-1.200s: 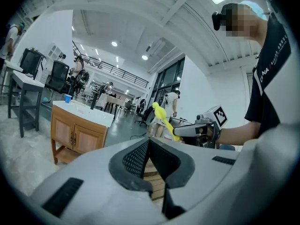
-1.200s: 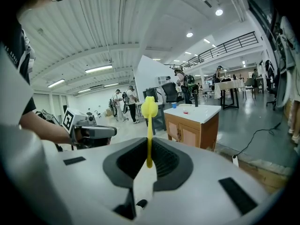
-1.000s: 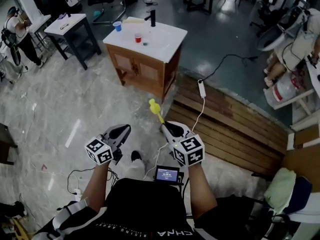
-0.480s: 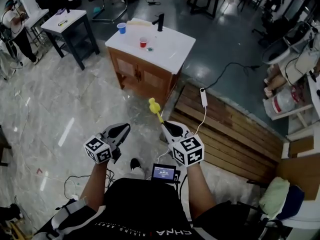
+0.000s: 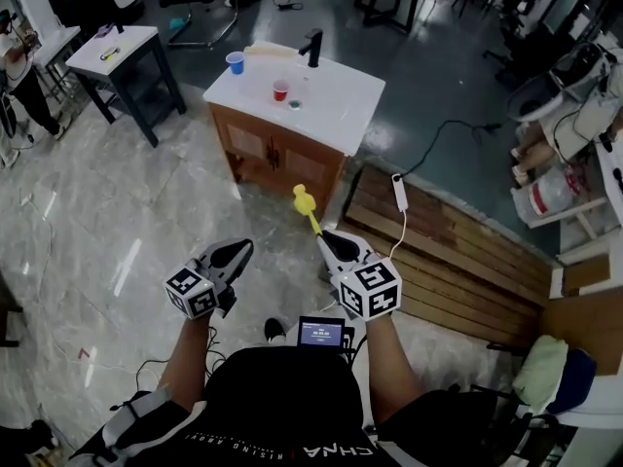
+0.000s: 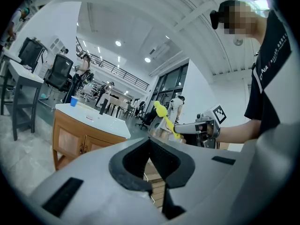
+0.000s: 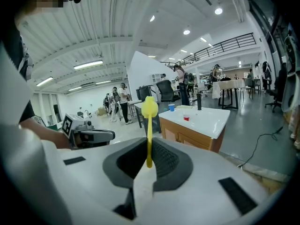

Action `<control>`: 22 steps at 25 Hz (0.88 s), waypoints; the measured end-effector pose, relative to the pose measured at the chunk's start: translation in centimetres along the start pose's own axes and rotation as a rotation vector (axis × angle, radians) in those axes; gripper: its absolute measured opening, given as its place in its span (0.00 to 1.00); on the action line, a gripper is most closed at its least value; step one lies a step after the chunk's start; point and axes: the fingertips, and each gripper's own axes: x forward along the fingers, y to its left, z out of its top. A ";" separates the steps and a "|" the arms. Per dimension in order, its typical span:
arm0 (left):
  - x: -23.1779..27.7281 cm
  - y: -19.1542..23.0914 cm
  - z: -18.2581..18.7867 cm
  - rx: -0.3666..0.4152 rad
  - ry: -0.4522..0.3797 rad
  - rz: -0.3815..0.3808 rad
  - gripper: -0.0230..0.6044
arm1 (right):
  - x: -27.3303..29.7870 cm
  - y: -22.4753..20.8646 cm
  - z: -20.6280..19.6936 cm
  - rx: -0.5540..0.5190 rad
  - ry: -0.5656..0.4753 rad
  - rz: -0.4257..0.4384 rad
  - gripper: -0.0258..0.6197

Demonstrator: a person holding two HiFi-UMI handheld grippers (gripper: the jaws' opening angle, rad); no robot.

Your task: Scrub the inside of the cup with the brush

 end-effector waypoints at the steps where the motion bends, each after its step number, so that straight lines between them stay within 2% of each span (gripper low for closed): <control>1: 0.1 0.3 -0.1 -0.004 0.003 -0.004 0.04 | 0.2 -0.2 0.0 0.003 0.002 -0.004 0.10; 10: 2.2 4.9 0.3 -0.013 0.026 -0.006 0.04 | 5.2 -3.1 1.0 0.005 0.025 0.003 0.10; 22: 11.4 12.9 6.0 0.032 0.054 0.004 0.04 | 13.0 -12.3 6.6 0.033 -0.014 0.033 0.10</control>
